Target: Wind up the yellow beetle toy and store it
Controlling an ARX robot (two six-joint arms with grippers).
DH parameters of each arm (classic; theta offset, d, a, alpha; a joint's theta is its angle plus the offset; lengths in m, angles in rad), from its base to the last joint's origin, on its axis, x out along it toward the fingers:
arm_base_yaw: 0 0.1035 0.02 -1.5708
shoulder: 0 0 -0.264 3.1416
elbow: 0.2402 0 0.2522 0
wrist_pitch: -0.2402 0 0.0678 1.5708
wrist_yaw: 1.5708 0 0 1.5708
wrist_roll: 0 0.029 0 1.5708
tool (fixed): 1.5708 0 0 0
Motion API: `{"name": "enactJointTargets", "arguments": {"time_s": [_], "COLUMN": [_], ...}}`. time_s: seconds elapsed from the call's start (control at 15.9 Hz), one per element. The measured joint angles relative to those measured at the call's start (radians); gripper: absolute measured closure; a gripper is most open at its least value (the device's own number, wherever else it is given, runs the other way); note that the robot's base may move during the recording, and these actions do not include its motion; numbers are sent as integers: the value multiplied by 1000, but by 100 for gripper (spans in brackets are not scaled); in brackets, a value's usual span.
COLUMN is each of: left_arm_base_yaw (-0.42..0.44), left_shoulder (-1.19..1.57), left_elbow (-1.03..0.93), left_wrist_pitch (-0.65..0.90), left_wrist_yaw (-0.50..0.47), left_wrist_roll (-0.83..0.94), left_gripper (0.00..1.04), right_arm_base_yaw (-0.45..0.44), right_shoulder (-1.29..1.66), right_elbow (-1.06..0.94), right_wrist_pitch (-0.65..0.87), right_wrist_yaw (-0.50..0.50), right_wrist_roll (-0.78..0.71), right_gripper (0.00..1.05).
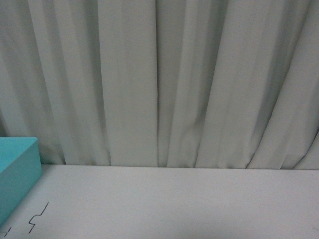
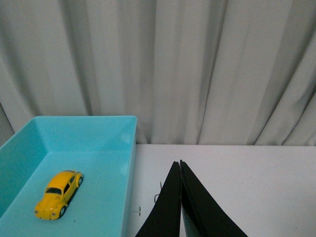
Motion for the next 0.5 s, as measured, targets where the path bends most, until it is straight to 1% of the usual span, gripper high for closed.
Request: {"name": "enactJointTargets", "arguments": {"time_s": [0.06, 0.13, 0.19, 0.31, 0.5], "left_arm_base_yaw": [0, 0, 0, 0, 0], "left_shoulder": [-23, -130, -176, -176, -177], "left_elbow": [0, 1, 2, 1, 1], "left_wrist_pitch": [-25, -182, -164, -187, -182], "left_wrist_yaw": [0, 3, 2, 0, 0], "left_wrist_roll": [0, 0, 0, 0, 0], "left_gripper": [103, 103, 103, 103, 103], "right_arm_base_yaw": [0, 0, 0, 0, 0], "right_shoulder": [0, 0, 0, 0, 0], "right_elbow": [0, 0, 0, 0, 0], "right_wrist_pitch": [0, 0, 0, 0, 0], "right_wrist_yaw": [0, 0, 0, 0, 0], "right_wrist_roll": [0, 0, 0, 0, 0], "right_gripper": [7, 7, 7, 7, 7]}}
